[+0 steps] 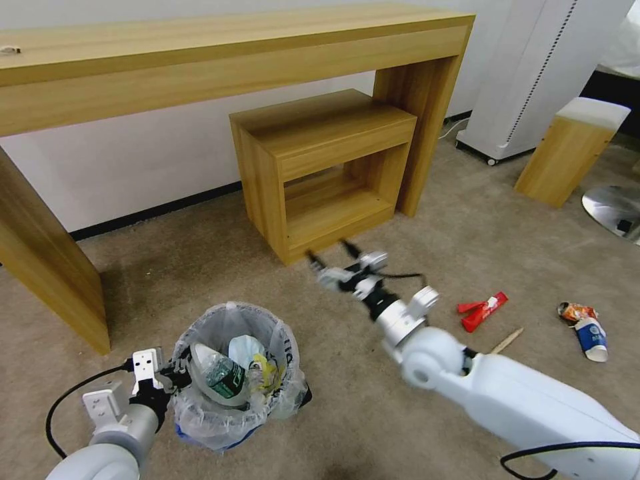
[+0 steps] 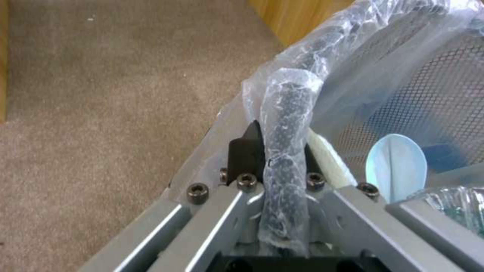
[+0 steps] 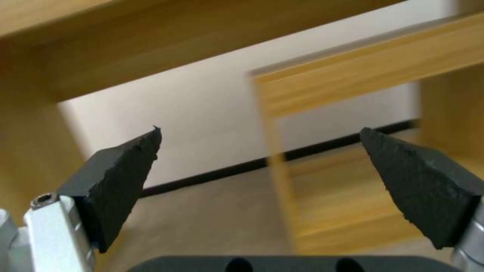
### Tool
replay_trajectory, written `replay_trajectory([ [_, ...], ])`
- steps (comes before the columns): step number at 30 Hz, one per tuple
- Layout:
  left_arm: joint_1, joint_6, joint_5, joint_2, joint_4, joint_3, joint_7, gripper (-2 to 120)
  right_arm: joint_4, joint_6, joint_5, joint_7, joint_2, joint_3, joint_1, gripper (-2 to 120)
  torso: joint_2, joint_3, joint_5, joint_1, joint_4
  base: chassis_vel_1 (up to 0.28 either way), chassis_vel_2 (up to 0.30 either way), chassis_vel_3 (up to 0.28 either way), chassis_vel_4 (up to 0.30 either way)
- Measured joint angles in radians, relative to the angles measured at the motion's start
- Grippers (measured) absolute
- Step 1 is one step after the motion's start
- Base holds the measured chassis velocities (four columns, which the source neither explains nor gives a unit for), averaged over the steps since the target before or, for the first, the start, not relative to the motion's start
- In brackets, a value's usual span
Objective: Pick up the trash bin and place the garbage on the floor into it.
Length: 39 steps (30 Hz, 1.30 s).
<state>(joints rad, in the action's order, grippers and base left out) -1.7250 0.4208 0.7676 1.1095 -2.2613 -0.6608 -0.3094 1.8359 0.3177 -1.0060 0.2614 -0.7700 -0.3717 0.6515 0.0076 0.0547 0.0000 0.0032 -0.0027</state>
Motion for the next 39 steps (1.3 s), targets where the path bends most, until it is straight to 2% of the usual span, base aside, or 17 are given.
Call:
replay_trajectory([
  [5, 0.01, -0.001, 0.0, -0.012, 0.013, 0.001, 0.012, 1, -0.021, -0.042, 0.027, 0.074, 0.017, 0.146, 0.098, 100, 0.0, 0.0, 0.0001, 0.0, 0.0003, 0.0, 0.0, 0.0, 0.0],
  [13, 0.019, -0.003, -0.009, -0.013, 0.031, 0.01, 0.019, 1, -0.053, -0.071, 0.104, 0.156, 0.013, 0.249, 0.218, 100, 0.0, 0.0, 0.0003, 0.0, 0.0002, 0.0, 0.0, 0.0, 0.0],
  [17, 0.022, -0.005, -0.013, -0.013, 0.033, 0.01, 0.021, 1, -0.066, -0.084, 0.14, 0.201, 0.006, 0.285, 0.264, 100, 0.0, 0.0, 0.0003, 0.0, 0.0003, 0.0, 0.0, 0.0, 0.0],
  [26, 0.024, -0.011, -0.026, -0.009, 0.044, 0.016, 0.029, 1, -0.092, -0.089, 0.212, 0.218, -0.004, 0.369, 0.347, 100, 0.0, 0.0, -0.0002, 0.0, 0.0003, -0.01, -0.01, -0.009, -0.012],
  [39, 0.013, -0.014, -0.03, -0.006, 0.036, 0.009, 0.032, 1, -0.121, -0.059, 0.288, 0.224, -0.011, 0.405, 0.383, 100, 0.0, 0.0, 0.0, 0.0, 0.0001, -0.084, -0.069, -0.07, -0.077],
])
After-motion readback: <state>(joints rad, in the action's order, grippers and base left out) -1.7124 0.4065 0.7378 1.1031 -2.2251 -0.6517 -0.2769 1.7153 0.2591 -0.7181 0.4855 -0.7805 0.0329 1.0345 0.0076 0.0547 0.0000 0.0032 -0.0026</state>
